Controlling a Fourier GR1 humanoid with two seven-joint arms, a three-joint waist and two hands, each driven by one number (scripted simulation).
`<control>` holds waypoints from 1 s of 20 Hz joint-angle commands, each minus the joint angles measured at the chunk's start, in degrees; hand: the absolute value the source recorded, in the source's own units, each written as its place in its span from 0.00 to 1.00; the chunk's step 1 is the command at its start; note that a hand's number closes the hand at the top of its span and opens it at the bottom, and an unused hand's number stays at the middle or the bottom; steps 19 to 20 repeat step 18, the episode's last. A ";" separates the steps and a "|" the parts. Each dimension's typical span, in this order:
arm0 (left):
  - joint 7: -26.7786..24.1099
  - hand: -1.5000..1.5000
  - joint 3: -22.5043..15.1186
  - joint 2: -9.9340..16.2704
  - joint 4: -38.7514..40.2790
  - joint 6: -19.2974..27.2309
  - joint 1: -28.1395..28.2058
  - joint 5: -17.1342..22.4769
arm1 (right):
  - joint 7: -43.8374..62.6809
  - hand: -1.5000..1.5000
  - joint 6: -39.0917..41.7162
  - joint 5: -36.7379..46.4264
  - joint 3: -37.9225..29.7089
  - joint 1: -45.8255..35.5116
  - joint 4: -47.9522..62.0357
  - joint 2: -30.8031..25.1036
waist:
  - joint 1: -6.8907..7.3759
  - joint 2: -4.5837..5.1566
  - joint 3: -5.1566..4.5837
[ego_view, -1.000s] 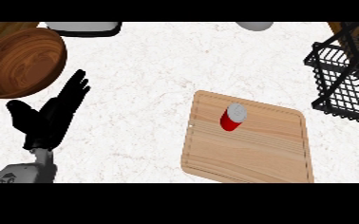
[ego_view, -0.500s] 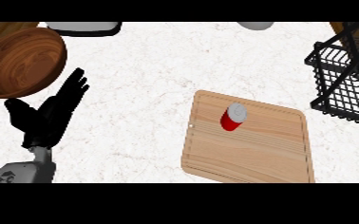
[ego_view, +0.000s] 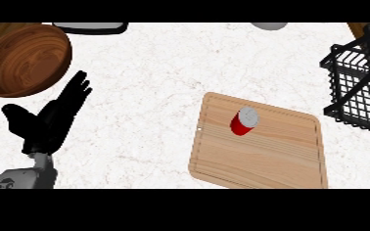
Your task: Pick the lemon from the cutting board and place it in the tiered basket
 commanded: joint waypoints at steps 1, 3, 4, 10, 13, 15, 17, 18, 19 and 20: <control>-0.23 0.50 -2.19 -2.26 0.01 1.27 0.33 -1.59 | 1.32 0.00 2.61 -3.43 -3.47 2.25 0.83 -5.22 | -0.20 0.40 0.20; -0.63 0.50 -1.07 -1.49 0.67 0.52 -0.35 -0.80 | 3.86 0.00 0.91 -4.35 -4.46 2.15 1.35 -7.10 | 0.20 0.67 0.22; -1.52 0.50 -1.34 -1.55 0.92 -0.19 0.31 -0.73 | 3.89 0.00 1.19 -4.63 -4.73 3.07 1.27 -7.77 | 0.18 0.64 0.22; -1.20 0.50 -0.39 -1.10 0.28 -0.03 1.12 -0.28 | 4.48 0.00 3.49 -6.72 -6.83 6.23 1.36 -12.01 | 0.60 1.04 0.61; -1.28 0.50 -0.92 -1.63 0.43 0.14 -0.39 -0.59 | 3.52 0.00 4.15 -7.04 -7.15 7.91 0.77 -12.45 | 0.06 1.21 0.68; -0.93 0.50 -0.96 -1.50 -0.57 0.05 -0.25 -0.43 | 4.50 0.00 5.94 -7.02 -7.13 8.58 0.74 -13.64 | 0.38 1.03 0.74; -0.68 0.50 0.00 -0.87 0.21 0.26 -1.12 -0.34 | 3.30 0.00 5.55 -7.63 -7.80 9.80 0.78 -13.56 | 0.01 1.33 0.86; -1.20 0.50 0.28 -0.64 0.15 0.38 0.27 -0.61 | 4.10 0.00 7.51 -7.33 -7.48 10.02 0.18 -15.35 | 0.25 1.04 0.80; -1.20 0.50 0.28 -0.64 0.15 0.38 0.27 -0.61 | 4.10 0.00 7.51 -7.33 -7.48 10.02 0.18 -15.35 | 0.25 1.04 0.80; -1.20 0.50 0.28 -0.64 0.15 0.38 0.27 -0.61 | 4.10 0.00 7.51 -7.33 -7.48 10.02 0.18 -15.35 | 0.25 1.04 0.80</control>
